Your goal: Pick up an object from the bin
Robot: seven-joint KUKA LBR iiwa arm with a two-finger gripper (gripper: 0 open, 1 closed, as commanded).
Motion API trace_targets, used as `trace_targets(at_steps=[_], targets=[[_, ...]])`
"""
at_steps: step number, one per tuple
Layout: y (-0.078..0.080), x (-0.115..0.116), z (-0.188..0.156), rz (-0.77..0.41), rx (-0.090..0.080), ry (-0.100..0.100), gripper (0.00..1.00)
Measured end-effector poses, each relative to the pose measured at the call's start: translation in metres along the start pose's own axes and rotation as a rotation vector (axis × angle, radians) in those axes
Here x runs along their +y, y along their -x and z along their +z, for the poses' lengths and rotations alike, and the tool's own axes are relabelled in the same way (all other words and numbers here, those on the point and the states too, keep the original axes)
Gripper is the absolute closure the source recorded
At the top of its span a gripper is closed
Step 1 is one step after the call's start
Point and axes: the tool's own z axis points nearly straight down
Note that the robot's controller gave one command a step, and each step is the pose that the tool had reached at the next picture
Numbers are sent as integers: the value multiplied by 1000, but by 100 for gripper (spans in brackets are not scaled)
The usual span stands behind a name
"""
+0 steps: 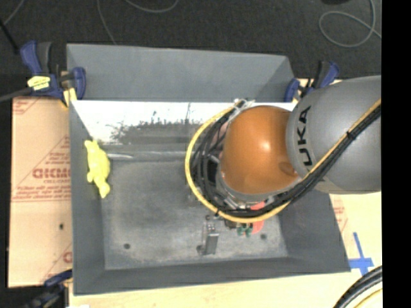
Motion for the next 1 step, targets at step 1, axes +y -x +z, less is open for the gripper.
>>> trace_targets(at_steps=[1], targets=[[2, 0, -4, 4, -8, 1, 0]])
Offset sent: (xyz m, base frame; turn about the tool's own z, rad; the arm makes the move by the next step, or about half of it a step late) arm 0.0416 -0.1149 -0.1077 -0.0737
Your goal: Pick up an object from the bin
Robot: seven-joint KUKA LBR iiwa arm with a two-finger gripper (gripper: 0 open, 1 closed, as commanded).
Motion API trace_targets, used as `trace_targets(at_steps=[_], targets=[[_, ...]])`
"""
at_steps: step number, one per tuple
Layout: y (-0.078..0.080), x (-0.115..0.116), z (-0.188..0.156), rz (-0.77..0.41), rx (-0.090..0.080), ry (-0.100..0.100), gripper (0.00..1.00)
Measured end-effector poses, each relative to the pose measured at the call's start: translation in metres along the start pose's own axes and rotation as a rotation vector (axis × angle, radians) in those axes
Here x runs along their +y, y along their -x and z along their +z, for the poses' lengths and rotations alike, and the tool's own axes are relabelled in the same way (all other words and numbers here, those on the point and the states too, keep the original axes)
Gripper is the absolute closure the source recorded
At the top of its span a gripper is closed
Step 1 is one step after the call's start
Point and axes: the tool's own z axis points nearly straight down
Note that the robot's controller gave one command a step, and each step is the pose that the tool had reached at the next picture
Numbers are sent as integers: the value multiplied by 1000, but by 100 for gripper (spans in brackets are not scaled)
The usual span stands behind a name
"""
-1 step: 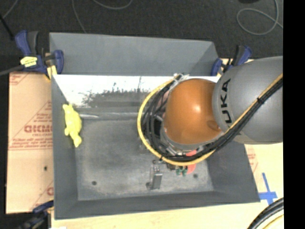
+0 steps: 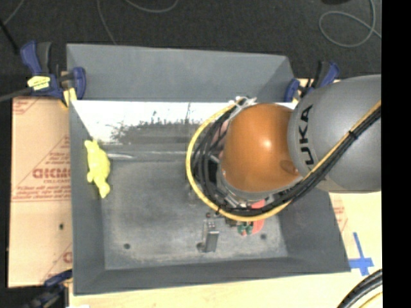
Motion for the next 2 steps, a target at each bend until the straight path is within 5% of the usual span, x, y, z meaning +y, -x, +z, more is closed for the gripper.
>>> trace_targets(at_steps=[1, 2], targets=[[26, -66, 64, -51, -3, -1, 0], [61, -106, 57, 145, 10, 3, 0]])
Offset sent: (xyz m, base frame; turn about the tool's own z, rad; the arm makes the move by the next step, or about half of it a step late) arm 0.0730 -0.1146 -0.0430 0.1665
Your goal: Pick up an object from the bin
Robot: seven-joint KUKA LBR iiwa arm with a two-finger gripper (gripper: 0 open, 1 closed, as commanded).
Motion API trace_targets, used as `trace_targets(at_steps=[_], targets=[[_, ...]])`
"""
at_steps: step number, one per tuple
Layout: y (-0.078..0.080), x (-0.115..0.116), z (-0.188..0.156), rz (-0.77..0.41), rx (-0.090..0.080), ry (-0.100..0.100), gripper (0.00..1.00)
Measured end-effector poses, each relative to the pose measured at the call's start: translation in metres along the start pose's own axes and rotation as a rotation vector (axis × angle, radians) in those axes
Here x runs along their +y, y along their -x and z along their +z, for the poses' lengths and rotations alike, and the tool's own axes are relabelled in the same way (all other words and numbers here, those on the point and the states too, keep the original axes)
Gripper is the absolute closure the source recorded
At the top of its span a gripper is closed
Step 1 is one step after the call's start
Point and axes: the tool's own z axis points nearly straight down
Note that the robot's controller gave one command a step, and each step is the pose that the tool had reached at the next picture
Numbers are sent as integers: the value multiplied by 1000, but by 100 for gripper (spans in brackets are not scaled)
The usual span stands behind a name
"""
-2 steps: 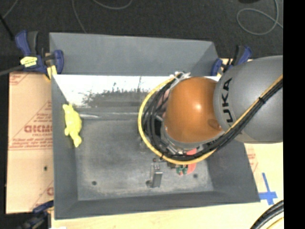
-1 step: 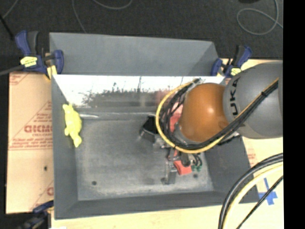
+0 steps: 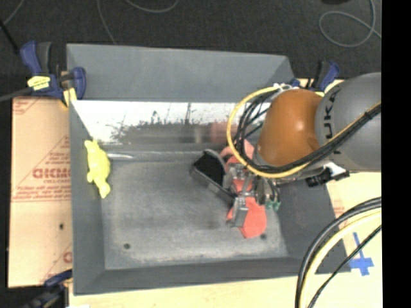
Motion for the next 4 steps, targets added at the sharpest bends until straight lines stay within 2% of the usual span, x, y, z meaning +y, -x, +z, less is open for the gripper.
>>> trace_targets(at_steps=[1, 2, 3, 4], targets=[[15, -22, -10, -202, -16, -5, 0], [19, -27, 24, -682, -17, -5, 0], [27, 8, 53, -974, -19, -10, 100], [27, 8, 53, -973, -19, -10, 100]])
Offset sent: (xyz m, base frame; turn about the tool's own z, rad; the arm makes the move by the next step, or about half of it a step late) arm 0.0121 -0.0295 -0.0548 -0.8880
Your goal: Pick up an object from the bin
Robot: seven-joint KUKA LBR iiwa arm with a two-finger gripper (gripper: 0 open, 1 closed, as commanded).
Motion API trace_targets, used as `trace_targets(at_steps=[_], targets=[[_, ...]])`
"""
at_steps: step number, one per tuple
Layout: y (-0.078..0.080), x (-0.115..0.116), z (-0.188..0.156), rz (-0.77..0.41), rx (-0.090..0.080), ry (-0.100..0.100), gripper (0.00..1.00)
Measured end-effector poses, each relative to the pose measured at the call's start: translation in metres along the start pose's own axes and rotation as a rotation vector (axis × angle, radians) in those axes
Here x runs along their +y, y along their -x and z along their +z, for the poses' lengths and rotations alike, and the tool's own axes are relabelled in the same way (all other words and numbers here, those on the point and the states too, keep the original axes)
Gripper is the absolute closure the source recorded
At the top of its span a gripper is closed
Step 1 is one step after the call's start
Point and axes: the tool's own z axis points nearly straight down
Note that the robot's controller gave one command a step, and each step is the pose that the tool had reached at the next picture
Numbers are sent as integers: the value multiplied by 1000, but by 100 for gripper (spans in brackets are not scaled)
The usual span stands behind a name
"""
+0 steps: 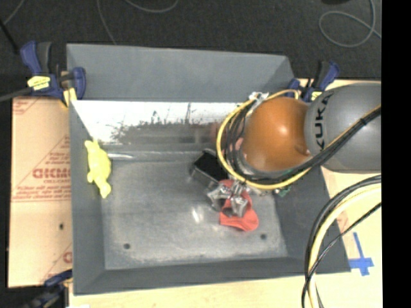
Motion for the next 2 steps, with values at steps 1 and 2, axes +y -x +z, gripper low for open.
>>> trace_targets(at_steps=[1, 2], targets=[[-1, 1, -3, 1, 0, 1, 100], [-1, 1, -15, 3, 2, 2, 100]])
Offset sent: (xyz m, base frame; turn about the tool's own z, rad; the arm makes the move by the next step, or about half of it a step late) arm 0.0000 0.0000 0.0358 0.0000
